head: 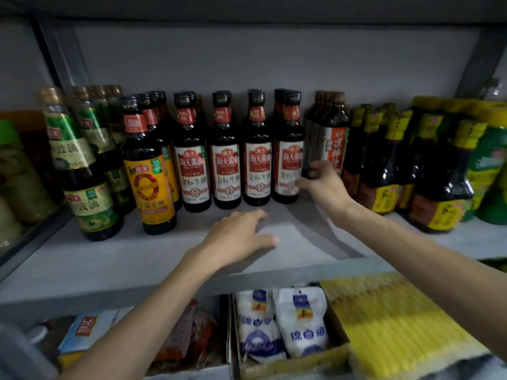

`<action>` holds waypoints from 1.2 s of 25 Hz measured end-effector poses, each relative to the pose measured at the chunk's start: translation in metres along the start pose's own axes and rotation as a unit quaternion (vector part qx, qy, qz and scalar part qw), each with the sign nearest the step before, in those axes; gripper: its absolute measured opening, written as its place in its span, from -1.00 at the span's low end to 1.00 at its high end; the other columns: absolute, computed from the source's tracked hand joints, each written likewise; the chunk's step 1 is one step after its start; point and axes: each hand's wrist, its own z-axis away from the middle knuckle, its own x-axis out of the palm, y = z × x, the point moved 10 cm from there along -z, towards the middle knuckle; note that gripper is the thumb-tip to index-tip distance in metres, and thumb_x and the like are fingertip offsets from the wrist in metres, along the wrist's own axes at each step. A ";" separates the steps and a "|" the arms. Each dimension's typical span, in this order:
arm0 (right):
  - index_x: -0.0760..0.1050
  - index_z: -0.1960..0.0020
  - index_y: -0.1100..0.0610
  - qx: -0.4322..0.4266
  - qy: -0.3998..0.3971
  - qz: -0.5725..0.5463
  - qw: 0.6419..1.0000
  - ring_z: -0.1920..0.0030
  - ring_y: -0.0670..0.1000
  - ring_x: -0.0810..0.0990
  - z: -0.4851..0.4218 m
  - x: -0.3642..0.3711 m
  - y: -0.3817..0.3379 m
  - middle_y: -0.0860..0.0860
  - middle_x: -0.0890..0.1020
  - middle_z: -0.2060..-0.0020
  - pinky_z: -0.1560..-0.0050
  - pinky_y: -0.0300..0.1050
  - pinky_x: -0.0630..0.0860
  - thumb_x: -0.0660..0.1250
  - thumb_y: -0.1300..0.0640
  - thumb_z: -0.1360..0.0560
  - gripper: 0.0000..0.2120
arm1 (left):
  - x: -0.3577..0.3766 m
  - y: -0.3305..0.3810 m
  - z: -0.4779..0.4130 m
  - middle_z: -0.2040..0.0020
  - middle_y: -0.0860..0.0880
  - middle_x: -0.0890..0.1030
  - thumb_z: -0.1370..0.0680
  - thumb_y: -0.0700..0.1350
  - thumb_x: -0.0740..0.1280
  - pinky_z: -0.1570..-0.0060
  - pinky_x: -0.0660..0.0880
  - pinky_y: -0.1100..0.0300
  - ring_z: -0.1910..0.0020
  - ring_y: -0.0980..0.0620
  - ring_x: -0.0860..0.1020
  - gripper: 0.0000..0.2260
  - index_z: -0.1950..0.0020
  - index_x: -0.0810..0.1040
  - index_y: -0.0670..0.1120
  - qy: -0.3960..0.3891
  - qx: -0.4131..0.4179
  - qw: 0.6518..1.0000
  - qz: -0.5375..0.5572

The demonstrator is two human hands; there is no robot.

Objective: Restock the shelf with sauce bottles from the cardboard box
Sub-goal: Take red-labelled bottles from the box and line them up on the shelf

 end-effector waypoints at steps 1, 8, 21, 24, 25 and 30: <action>0.45 -0.18 0.12 -0.029 0.024 0.029 0.999 0.06 -0.03 0.56 0.017 -0.011 -0.005 0.01 0.60 0.07 -0.05 -0.08 0.50 0.49 0.21 -0.42 -0.62 | -0.002 0.010 0.004 -0.38 0.02 0.51 -0.51 0.22 0.35 -0.25 0.45 0.02 -0.33 -0.01 0.47 -0.47 -0.44 0.40 0.09 0.028 0.026 0.998 0.040; 0.54 -0.04 0.08 -0.154 0.044 0.183 0.970 0.32 -0.10 0.55 0.148 -0.090 0.011 -0.08 0.59 0.30 0.25 -0.23 0.43 0.34 0.24 -0.53 -0.88 | 0.029 0.117 0.054 -0.02 0.12 0.62 -0.57 -0.06 0.35 0.03 0.40 0.24 -0.03 0.13 0.52 -0.86 -0.11 0.60 -0.02 0.153 0.241 0.937 0.202; 0.55 0.04 0.09 0.264 -0.167 0.233 0.921 0.18 0.07 0.58 0.298 -0.269 0.415 0.04 0.62 0.21 0.07 -0.10 0.53 0.34 0.29 -0.49 -0.87 | 0.412 0.267 0.048 0.01 0.05 0.63 -0.59 0.02 0.34 -0.01 0.57 0.06 -0.01 0.03 0.63 -0.78 -0.17 0.57 -0.04 -0.392 0.103 0.896 0.181; 0.58 -0.12 0.23 0.327 -0.217 0.221 0.893 0.09 0.03 0.53 0.341 -0.298 0.511 -0.02 0.53 0.14 0.17 -0.37 0.38 0.35 0.25 -0.54 -0.83 | 0.545 0.258 0.074 0.02 -0.08 0.65 -0.61 -0.07 0.33 0.08 0.56 0.02 0.05 -0.09 0.66 -0.84 -0.11 0.57 -0.12 -0.478 -0.043 0.855 0.197; 0.59 -0.14 0.22 0.350 -0.234 0.219 0.880 0.10 0.02 0.53 0.354 -0.303 0.539 -0.03 0.52 0.15 0.18 -0.35 0.36 0.34 0.24 -0.55 -0.81 | 0.580 0.251 0.085 0.08 -0.10 0.64 -0.61 -0.10 0.33 0.16 0.53 0.04 0.14 -0.07 0.64 -0.90 -0.04 0.56 -0.11 -0.487 -0.079 0.847 0.198; 0.49 0.10 -0.04 0.457 -0.217 0.180 0.843 0.23 -0.04 0.47 0.409 -0.316 0.669 -0.06 0.51 0.24 0.19 -0.21 0.45 0.30 0.24 -0.52 -0.83 | 0.726 0.198 0.143 0.12 -0.09 0.59 -0.63 -0.17 0.28 0.34 0.44 0.26 0.26 0.03 0.55 -0.96 -0.03 0.50 -0.12 -0.516 -0.242 0.804 0.168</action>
